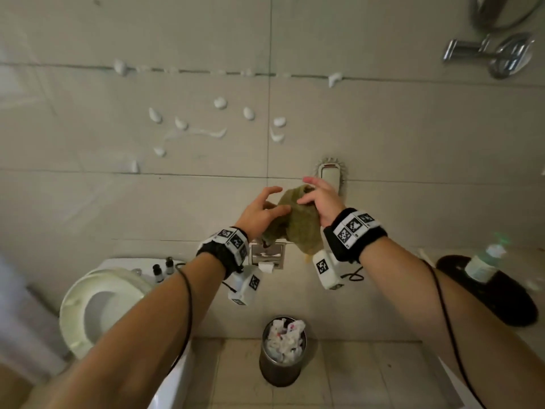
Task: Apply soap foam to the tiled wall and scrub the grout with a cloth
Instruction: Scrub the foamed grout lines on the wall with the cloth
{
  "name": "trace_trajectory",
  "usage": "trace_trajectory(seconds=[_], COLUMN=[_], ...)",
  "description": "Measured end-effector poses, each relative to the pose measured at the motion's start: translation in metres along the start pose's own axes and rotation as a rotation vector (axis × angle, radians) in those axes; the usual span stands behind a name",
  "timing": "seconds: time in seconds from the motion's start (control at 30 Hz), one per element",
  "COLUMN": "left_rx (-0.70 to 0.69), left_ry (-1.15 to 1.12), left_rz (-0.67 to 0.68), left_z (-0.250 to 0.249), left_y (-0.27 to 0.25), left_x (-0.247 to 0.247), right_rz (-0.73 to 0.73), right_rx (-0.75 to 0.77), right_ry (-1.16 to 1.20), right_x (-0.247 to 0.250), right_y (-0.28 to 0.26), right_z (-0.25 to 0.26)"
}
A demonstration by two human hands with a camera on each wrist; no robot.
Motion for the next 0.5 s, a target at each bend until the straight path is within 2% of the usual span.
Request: trace_trajectory(seconds=[0.1, 0.17, 0.3, 0.4, 0.5], left_rx=[0.053, 0.112, 0.244, 0.270, 0.301], left_ry=[-0.010, -0.029, 0.122, 0.278, 0.377], left_rz=[-0.111, -0.139, -0.065, -0.028, 0.078], left_z=[-0.012, -0.018, -0.024, -0.029, -0.027], left_y=[-0.016, -0.026, -0.042, -0.055, -0.063], left_x=[0.024, 0.040, 0.069, 0.089, 0.108], right_rz=[0.053, 0.081, 0.134, 0.177, 0.212], right_rx=[0.013, 0.038, 0.072, 0.104, 0.139], right_ry=[-0.040, -0.064, -0.126, -0.181, -0.190], right_x=[-0.023, -0.036, -0.059, -0.075, -0.088], right_y=[-0.011, -0.020, -0.039, -0.048, -0.051], right_z=[0.011, 0.020, 0.037, 0.048, 0.058])
Point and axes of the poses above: each hand's wrist, its own y-axis towards the middle knuckle, its own x-axis out of the back of the hand, z = x × y, the point moved 1 cm from there along y, towards the middle knuckle, and after that the axes turned 12 degrees about y, right-handed, at the moved point
